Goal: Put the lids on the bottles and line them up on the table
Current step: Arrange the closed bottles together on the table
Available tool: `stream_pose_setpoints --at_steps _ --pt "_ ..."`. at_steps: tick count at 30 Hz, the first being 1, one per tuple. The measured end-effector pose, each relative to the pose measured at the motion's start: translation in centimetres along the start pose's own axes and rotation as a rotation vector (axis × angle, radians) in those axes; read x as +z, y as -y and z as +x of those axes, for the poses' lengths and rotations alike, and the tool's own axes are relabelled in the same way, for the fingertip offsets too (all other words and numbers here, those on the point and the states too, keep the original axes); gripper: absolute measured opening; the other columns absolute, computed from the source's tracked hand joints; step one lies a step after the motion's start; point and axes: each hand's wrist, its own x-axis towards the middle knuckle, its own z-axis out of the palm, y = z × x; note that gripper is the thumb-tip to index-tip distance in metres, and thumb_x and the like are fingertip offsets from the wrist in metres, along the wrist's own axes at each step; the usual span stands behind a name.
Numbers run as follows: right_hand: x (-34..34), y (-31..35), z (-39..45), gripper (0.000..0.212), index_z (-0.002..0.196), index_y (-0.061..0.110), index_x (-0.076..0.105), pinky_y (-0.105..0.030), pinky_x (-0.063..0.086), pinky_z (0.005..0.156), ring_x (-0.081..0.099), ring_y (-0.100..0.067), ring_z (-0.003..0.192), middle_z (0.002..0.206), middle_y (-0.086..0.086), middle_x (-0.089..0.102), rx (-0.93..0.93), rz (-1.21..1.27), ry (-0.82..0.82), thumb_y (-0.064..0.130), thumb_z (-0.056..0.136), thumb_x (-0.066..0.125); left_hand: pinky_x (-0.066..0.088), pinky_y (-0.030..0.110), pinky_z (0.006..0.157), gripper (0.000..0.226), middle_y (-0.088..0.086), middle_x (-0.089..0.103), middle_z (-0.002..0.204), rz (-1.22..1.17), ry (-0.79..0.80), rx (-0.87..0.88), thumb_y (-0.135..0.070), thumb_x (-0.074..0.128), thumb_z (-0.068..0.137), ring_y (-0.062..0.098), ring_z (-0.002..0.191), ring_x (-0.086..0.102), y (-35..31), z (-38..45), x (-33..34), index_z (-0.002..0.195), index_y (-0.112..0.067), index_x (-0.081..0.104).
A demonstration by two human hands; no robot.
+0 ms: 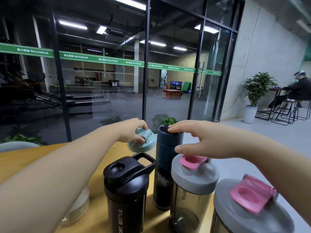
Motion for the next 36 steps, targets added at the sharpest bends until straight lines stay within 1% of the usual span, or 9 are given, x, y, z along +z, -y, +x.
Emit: stream_pose_setpoints --at_steps 4,7,11,14,19,23,27,30,36 --pt "-0.2 0.4 -0.2 0.054 0.14 0.041 0.037 -0.019 0.032 0.1 0.038 0.005 0.124 0.146 0.026 0.036 0.0 0.037 -0.02 0.048 0.09 0.055 0.038 0.032 0.086 0.045 -0.001 0.043 0.121 -0.093 -0.148 -0.018 -0.034 0.067 0.084 0.02 0.104 0.048 -0.3 -2.0 -1.3 0.124 -0.026 0.049" --pt "-0.5 0.9 -0.7 0.053 0.139 0.041 0.039 -0.03 0.041 0.104 0.042 -0.001 0.128 0.144 0.024 0.04 -0.015 0.062 -0.052 0.048 0.089 0.056 0.035 0.029 0.082 0.048 -0.001 0.041 0.116 -0.111 -0.252 -0.007 -0.034 0.069 0.083 0.018 0.101 0.047 -0.9 -3.7 -2.9 0.125 -0.023 0.049" --pt "-1.3 2.1 -1.7 0.054 0.14 0.039 0.038 -0.02 0.032 0.101 0.04 0.0 0.129 0.145 0.022 0.04 -0.046 0.068 -0.108 0.046 0.09 0.056 0.033 0.028 0.085 0.051 -0.003 0.038 0.114 -0.129 -0.374 0.005 -0.033 0.071 0.081 0.018 0.104 0.045 -2.0 -6.1 -5.6 0.126 -0.021 0.05" --pt "-1.7 3.3 -2.4 0.058 0.142 0.038 0.034 -0.023 0.03 0.108 0.036 -0.002 0.133 0.148 0.019 0.037 -0.078 0.088 -0.15 0.046 0.089 0.056 0.032 0.028 0.089 0.054 -0.001 0.038 0.115 -0.132 -0.475 0.033 -0.032 0.073 0.079 0.017 0.106 0.044 -3.2 -8.1 -7.8 0.126 -0.018 0.051" --pt "-2.3 5.5 -3.6 0.065 0.147 0.032 0.026 -0.017 0.025 0.104 0.032 -0.001 0.134 0.151 0.016 0.033 -0.131 0.135 -0.273 0.041 0.091 0.057 0.031 0.026 0.086 0.055 0.0 0.04 0.116 -0.113 -0.595 0.082 -0.033 0.073 0.078 0.014 0.101 0.042 -5.8 -11.8 -11.4 0.126 -0.016 0.051" --pt "-2.4 6.7 -4.0 0.076 0.149 0.03 0.019 -0.032 0.029 0.114 0.031 -0.004 0.138 0.153 0.014 0.031 -0.145 0.236 -0.355 0.045 0.087 0.059 0.033 0.026 0.082 0.056 0.001 0.042 0.117 -0.091 -0.639 0.091 -0.038 0.072 0.079 0.014 0.1 0.043 -7.6 -14.8 -14.0 0.127 -0.019 0.051" --pt "-2.6 8.5 -4.7 0.084 0.151 0.028 0.011 -0.037 0.031 0.114 0.032 -0.008 0.138 0.154 0.01 0.03 -0.165 0.342 -0.409 0.044 0.086 0.062 0.035 0.014 0.066 0.05 -0.009 0.049 0.104 -0.132 -0.653 0.103 -0.042 0.07 0.079 0.006 0.088 0.049 -9.5 -18.0 -15.4 0.122 -0.021 0.054" --pt "-2.8 9.5 -4.8 0.085 0.15 0.027 0.012 -0.027 0.032 0.107 0.035 -0.004 0.13 0.151 0.008 0.033 -0.193 0.393 -0.459 0.041 0.085 0.065 0.041 0.015 0.064 0.046 -0.018 0.052 0.095 -0.222 -0.657 0.107 -0.045 0.068 0.08 -0.001 0.083 0.052 -10.9 -19.6 -16.1 0.119 -0.023 0.056" --pt "-2.1 11.2 -5.9 0.086 0.145 0.029 0.022 -0.008 0.034 0.08 0.043 0.002 0.109 0.117 0.023 0.041 -0.21 0.463 -0.56 0.045 0.077 0.072 0.052 0.022 0.073 0.039 -0.01 0.062 0.096 -0.234 -0.627 0.061 -0.048 0.068 0.079 0.004 0.086 0.059 -13.4 -22.7 -15.1 0.108 -0.022 0.061"
